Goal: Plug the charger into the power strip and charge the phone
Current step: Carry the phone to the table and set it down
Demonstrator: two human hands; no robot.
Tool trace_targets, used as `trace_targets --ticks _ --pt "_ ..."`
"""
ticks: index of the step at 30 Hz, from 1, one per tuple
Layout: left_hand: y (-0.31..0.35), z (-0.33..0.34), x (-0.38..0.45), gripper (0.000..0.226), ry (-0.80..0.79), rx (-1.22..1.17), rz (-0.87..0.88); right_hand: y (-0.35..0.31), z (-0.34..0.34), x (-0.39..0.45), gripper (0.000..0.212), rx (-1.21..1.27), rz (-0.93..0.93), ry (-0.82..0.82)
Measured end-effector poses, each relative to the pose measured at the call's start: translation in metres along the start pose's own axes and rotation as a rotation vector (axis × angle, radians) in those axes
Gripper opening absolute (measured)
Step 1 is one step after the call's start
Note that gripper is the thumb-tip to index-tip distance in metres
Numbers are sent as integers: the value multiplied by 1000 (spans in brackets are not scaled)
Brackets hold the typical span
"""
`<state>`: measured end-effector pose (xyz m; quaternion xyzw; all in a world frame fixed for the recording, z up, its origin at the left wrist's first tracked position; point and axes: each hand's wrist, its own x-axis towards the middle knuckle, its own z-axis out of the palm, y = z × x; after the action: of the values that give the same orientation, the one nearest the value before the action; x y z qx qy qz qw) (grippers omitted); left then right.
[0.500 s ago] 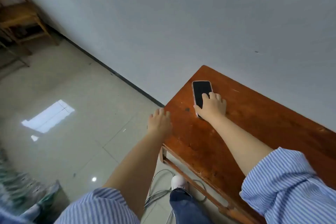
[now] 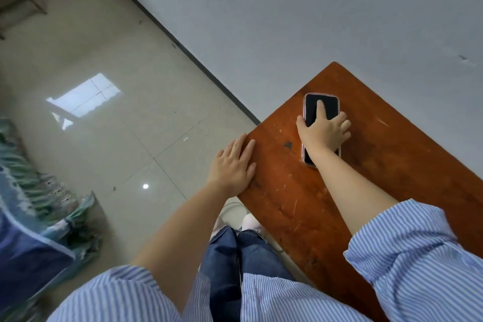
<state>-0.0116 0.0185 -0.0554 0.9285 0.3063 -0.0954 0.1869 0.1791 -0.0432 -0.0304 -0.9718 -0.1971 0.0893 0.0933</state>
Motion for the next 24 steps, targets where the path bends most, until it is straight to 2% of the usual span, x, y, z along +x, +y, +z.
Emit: trace_targets --ticks 4,7,11,17,18,20,24 --pt "-11 -12 3 53 -39 -30 39 -20 -3 3 59 30 -83 -29" --pt "-44 -33 4 47 27 -118 -105 -63 2 -1 61 10 -223 -89" --pt "-119 -73 5 42 120 -68 -249 -139 12 -14 62 17 -380 -169" --pt "-284 -158 1 36 258 20 -428 -309 29 -26 60 40 -589 -195" --pt "-328 -181 -4 35 290 34 -461 -360 32 -32 60 42 -625 -183" --pt "-358 -204 -5 33 293 76 -500 -399 29 -32 61 27 -646 -166" --pt "-452 -265 -17 30 344 171 -594 -522 25 -51 60 44 -772 -119"
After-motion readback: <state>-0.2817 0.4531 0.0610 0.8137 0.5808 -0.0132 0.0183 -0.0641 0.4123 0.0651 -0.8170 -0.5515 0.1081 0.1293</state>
